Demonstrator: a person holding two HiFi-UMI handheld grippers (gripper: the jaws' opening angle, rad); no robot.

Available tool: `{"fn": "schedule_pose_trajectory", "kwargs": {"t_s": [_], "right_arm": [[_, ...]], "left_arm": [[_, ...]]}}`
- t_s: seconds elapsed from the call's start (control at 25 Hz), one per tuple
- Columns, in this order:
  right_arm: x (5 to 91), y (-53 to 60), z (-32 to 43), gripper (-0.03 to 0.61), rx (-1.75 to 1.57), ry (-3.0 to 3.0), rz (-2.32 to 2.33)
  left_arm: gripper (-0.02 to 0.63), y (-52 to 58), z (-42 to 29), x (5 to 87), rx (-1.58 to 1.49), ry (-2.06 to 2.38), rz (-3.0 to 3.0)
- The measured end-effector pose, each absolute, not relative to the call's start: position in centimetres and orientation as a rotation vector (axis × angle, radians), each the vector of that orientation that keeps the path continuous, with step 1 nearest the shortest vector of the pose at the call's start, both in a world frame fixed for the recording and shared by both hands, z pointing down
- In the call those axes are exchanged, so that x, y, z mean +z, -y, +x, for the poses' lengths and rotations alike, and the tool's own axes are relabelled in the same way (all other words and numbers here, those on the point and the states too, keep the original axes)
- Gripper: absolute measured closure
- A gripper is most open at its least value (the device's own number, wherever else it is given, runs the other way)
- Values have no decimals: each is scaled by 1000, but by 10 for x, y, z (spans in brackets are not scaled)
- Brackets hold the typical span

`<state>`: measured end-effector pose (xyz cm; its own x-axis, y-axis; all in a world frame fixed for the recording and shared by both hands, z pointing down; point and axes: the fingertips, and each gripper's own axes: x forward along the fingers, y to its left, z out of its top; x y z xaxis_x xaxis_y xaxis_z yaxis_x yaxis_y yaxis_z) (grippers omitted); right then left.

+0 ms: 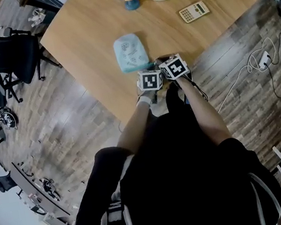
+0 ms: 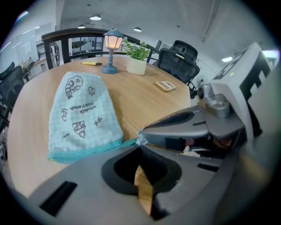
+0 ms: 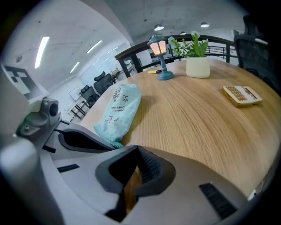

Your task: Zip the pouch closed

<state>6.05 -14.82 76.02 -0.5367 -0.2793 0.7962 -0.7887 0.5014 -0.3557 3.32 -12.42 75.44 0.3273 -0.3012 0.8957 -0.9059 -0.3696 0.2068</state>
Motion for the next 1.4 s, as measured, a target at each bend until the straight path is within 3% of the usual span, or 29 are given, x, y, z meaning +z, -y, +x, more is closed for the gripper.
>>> {"fn": "schedule_pose_trajectory", "kwargs": {"t_s": [0.32, 0.68, 1.4], "right_arm": [[761, 150, 63, 563, 944, 1993, 907], [762, 152, 66, 563, 948, 1975, 917], [760, 152, 64, 563, 866, 1946, 949]], "left_arm": [[612, 122, 16, 753, 844, 1086, 1708], [609, 111, -112, 740, 702, 1211, 1536], [606, 112, -129, 696, 630, 1251, 1640]]}}
